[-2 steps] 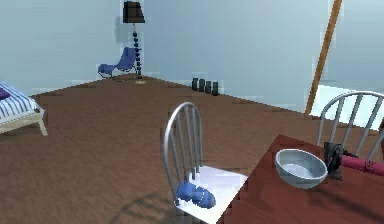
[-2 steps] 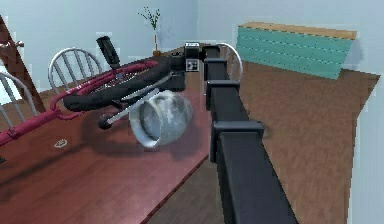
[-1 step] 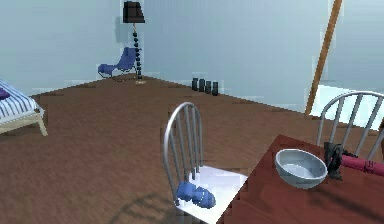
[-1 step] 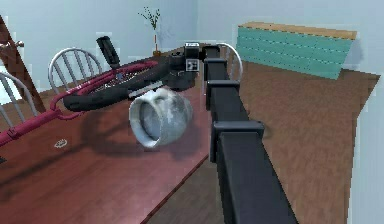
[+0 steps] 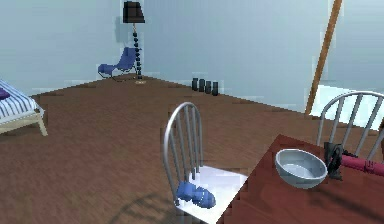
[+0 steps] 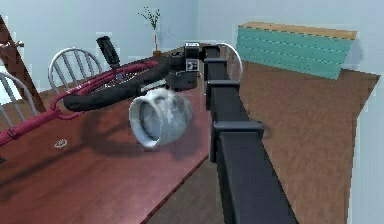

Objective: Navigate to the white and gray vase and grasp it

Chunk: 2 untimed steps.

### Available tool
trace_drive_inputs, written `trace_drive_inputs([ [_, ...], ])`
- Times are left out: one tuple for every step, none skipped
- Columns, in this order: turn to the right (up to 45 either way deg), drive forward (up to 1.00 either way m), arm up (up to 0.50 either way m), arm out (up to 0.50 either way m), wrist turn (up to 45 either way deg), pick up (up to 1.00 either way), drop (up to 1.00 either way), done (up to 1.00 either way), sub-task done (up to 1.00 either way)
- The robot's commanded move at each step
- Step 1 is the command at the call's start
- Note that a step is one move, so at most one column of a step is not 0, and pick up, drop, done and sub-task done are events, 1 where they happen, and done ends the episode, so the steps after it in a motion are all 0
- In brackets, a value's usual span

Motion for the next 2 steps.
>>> trace_drive_inputs([
  [0.0, 0.00, -0.22, 0.00, 0.0, 0.00, 0.00, 0.00, 0.00],
  [0.0, 0.00, 0.00, 0.00, 0.0, 1.00, 0.00, 0.00, 0.00],
])
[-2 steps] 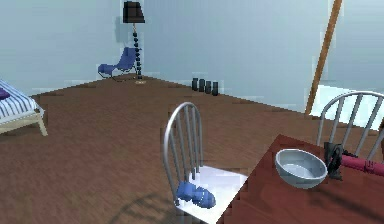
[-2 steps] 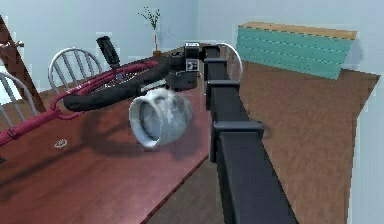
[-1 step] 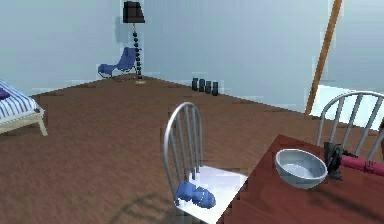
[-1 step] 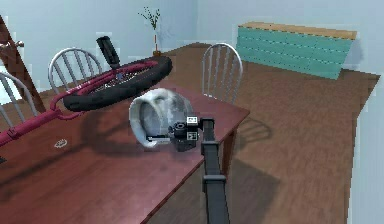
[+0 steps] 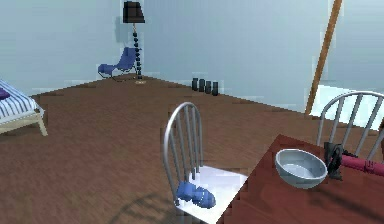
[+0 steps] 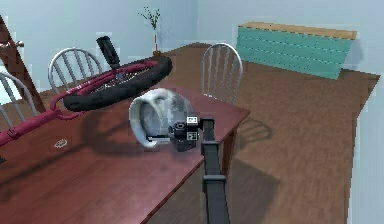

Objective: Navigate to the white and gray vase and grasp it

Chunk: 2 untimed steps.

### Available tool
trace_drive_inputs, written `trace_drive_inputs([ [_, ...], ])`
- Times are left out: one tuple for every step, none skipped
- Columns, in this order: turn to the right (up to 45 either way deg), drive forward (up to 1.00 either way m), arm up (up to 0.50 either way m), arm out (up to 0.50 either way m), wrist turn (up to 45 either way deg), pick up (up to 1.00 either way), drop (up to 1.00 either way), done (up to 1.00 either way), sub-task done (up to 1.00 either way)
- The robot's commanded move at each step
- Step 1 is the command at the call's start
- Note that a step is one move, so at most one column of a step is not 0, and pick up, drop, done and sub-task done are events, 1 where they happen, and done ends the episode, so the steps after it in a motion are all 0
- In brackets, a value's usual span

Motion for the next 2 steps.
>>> trace_drive_inputs([
  [0.0, 0.00, 0.10, 0.00, 0.0, 0.00, 0.00, 0.00, 0.00],
  [0.0, 0.00, 0.00, 0.00, 0.0, 0.00, 0.00, 1.00, 0.00],
])
